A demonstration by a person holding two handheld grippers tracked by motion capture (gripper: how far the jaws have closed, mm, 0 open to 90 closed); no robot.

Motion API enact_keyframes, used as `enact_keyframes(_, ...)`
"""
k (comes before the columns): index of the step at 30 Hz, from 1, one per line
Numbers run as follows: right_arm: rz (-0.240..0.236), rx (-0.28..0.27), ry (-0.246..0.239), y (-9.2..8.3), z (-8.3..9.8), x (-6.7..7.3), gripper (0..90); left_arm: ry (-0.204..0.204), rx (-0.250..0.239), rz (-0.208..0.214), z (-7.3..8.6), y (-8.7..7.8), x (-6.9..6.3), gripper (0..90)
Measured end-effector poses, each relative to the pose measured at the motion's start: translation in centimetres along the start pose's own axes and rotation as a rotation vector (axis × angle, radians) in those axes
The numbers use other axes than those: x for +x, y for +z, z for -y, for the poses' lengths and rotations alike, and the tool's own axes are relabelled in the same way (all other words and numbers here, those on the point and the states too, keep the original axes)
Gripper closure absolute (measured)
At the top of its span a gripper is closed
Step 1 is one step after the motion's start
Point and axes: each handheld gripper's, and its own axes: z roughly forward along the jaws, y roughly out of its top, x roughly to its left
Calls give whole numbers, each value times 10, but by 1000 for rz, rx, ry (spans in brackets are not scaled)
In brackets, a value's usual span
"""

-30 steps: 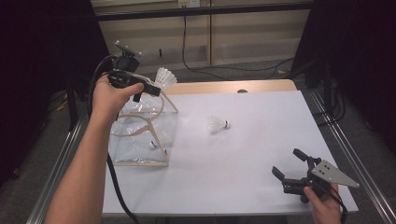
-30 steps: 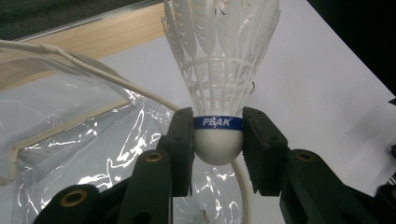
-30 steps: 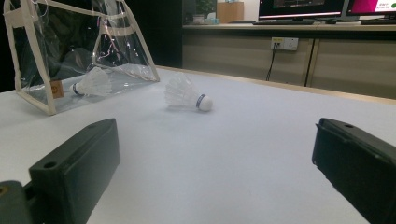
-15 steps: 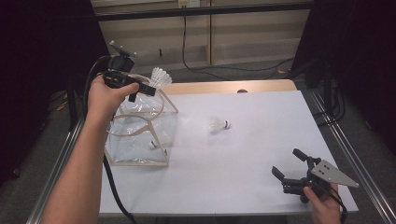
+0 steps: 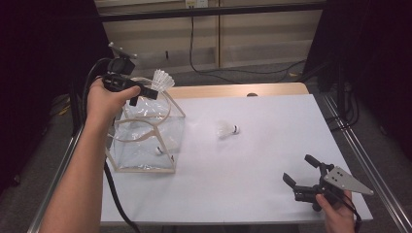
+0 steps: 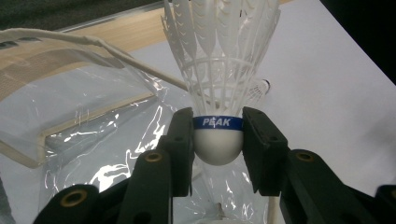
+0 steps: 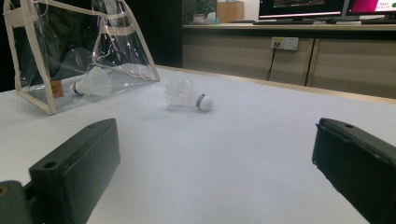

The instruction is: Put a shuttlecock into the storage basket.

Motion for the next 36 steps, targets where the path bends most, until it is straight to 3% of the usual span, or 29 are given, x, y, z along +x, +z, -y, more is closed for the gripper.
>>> enact_keyframes(36,2,2,1,0,0,0,7,-59,-2,-65,16,-3,28,655)
